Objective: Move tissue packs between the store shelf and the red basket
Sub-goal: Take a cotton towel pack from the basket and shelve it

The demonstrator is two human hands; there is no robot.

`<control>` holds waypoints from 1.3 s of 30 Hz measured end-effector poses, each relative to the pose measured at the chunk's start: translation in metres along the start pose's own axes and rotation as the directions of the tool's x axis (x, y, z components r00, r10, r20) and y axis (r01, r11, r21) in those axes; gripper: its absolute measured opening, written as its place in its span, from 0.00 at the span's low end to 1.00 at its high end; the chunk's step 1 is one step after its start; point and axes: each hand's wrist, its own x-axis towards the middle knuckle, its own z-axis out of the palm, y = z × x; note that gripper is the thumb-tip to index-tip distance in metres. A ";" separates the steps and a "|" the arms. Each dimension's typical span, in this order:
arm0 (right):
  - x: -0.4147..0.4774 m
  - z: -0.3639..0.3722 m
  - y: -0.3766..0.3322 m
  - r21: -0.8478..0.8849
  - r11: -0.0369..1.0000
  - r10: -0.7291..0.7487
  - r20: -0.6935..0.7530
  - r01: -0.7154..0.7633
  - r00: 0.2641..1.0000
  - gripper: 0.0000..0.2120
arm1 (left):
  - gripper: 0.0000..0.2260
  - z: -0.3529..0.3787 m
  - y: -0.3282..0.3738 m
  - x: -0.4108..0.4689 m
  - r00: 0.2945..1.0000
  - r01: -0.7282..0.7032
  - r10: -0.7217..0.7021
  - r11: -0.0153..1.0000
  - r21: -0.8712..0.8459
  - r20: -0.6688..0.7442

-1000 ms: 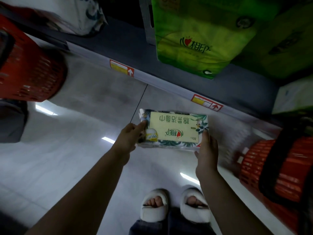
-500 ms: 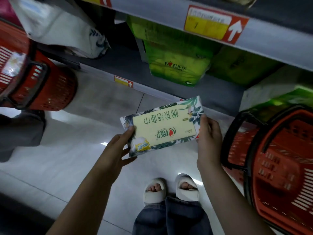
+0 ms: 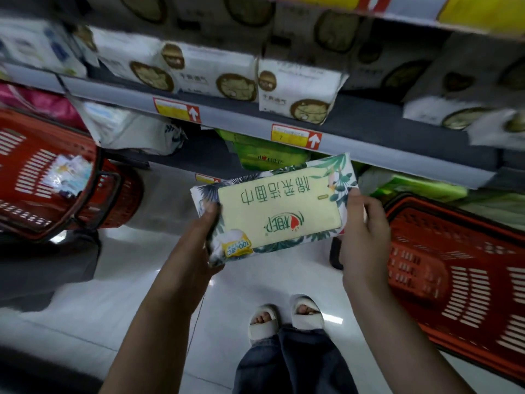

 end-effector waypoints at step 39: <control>-0.163 -0.171 -0.414 0.220 0.930 -0.261 -0.164 0.293 0.951 0.12 | 0.45 0.100 0.315 -0.321 0.779 -0.513 0.481 0.858 -0.031 0.403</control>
